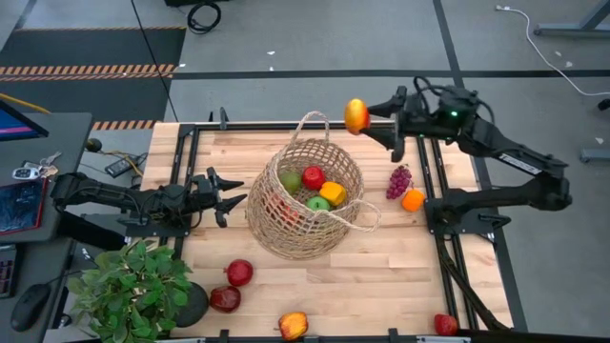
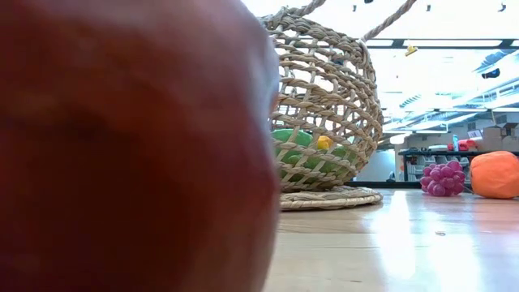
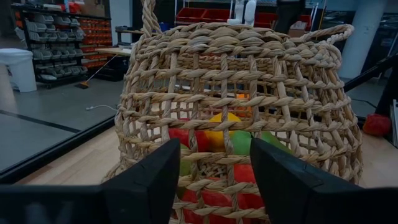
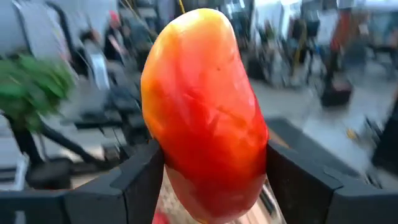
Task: Build produce basket
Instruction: Put the mango into the basket
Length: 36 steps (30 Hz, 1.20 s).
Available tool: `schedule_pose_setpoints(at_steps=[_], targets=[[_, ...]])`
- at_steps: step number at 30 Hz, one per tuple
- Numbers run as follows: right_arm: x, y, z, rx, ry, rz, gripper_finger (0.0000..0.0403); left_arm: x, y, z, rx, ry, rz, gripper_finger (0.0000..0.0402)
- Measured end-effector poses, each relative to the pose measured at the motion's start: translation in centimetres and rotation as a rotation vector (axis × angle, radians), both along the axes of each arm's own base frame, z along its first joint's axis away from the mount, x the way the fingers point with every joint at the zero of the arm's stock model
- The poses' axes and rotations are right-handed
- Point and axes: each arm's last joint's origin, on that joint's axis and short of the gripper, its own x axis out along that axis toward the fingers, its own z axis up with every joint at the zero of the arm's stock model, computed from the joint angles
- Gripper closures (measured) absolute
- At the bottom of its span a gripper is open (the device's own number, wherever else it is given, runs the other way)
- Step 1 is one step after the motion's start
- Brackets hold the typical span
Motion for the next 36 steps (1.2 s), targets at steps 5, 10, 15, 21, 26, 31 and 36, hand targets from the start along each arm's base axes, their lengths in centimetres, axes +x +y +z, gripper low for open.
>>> schedule_pose_setpoints(at_steps=[5,10,15,21,26,31,36], targets=[[0.0,1.3,1.0,-0.014,-0.087,0.059,0.0136,0.0,0.0,0.0,0.0,0.0,0.0,0.0204],[1.3,2.6,0.4,-0.03,-0.051,0.138,0.0136,0.0,0.0,0.0,0.0,0.0,0.001,0.0198],[3.6,4.1,-0.9,-0.146,0.038,0.112,0.0136,0.0,0.0,0.0,0.0,0.0,0.0,0.0201],[6.0,6.4,-2.4,-0.47,0.178,-0.019,0.0136,0.0,0.0,0.0,0.0,0.0,0.0,0.0203],[8.1,7.8,-4.2,-0.769,0.347,-0.108,0.0136,0.0,0.0,0.0,0.0,0.0,0.0,0.0198],[10.2,8.8,-6.2,-1.12,0.54,-0.113,0.0136,0.0,0.0,0.0,0.0,0.0,0.0,0.0202],[12.0,9.5,-7.7,-1.465,0.697,-0.113,0.0136,0.0,0.0,0.0,0.0,0.0,0.0,0.0204]])
